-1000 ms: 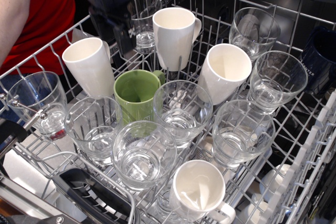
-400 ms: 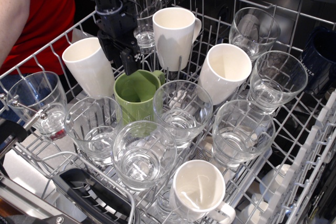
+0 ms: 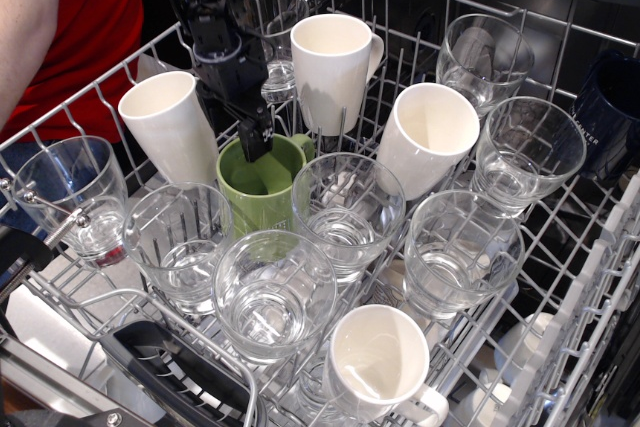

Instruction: Pick up any cup

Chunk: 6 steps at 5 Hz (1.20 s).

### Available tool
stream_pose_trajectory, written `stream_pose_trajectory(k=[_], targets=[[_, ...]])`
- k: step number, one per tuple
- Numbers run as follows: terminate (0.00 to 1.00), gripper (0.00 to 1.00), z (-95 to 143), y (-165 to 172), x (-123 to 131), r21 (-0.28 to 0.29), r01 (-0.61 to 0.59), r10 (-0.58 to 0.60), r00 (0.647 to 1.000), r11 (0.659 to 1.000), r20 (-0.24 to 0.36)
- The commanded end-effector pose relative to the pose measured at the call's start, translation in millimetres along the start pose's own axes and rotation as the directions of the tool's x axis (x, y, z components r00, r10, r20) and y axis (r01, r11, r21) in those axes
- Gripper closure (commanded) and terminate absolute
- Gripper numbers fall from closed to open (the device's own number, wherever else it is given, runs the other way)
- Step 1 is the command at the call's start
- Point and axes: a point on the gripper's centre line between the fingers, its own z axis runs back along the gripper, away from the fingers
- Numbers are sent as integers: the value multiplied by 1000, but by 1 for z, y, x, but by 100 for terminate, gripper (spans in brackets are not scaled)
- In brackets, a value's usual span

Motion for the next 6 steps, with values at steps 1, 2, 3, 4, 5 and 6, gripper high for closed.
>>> stream_pose_trajectory(k=[1, 2, 3, 4, 5, 6], targets=[[0, 0, -5, 22, 25, 76, 3, -8, 998, 997, 62], [0, 0, -14, 23, 26, 71, -12, 7, 998, 997, 61], [0, 100, -21, 21, 22, 77, -8, 4, 999, 997, 50], [0, 100, -16, 21, 20, 65, -14, 11, 999, 998, 51], [0, 100, -6, 20, 17, 42, -24, 21, 998, 999, 56], [0, 100, 12, 20, 22, 32, -23, 22, 999, 999, 47]])
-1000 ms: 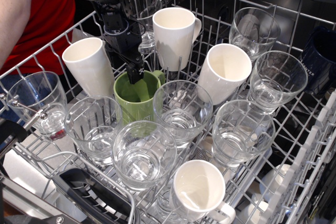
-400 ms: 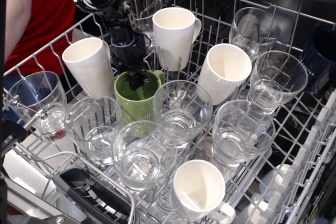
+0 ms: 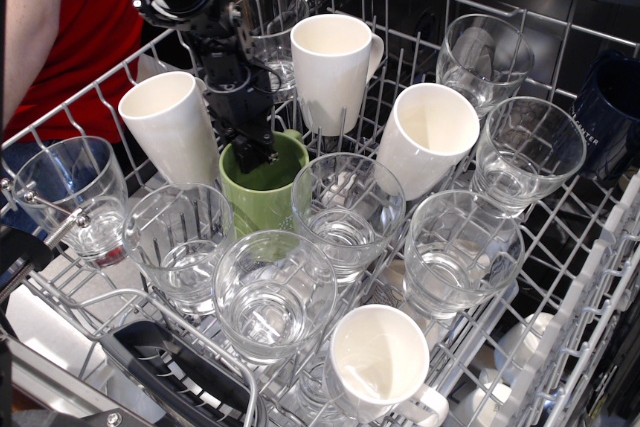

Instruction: Pick up any cup

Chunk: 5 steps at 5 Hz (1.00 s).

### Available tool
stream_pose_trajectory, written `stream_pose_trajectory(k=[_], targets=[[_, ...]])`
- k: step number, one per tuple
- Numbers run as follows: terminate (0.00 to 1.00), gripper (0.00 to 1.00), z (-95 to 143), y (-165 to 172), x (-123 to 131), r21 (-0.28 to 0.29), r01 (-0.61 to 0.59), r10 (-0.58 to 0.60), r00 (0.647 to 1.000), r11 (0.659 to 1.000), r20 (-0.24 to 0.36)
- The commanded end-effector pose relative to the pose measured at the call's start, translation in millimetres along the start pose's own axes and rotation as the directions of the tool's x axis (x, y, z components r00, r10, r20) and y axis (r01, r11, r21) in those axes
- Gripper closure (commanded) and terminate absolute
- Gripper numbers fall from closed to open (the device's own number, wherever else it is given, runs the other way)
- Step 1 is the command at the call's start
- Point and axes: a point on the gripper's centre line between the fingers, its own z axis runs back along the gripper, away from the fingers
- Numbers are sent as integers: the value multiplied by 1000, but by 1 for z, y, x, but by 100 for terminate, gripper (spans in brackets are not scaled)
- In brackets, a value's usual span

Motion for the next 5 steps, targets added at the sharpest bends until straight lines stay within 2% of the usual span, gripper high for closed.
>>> stream_pose_trajectory(k=[1, 2, 3, 4, 5], targets=[[0, 100, 76, 16, 32, 78, 48, -55, 994, 996, 91], [0, 100, 103, 13, 44, 79, 60, -70, 989, 995, 128], [0, 100, 132, 6, 50, 72, 85, -93, 989, 994, 112], [0, 100, 172, 14, 56, 38, 100, -104, 989, 994, 104], [100, 100, 191, 19, 62, 47, 141, -142, 989, 989, 32]])
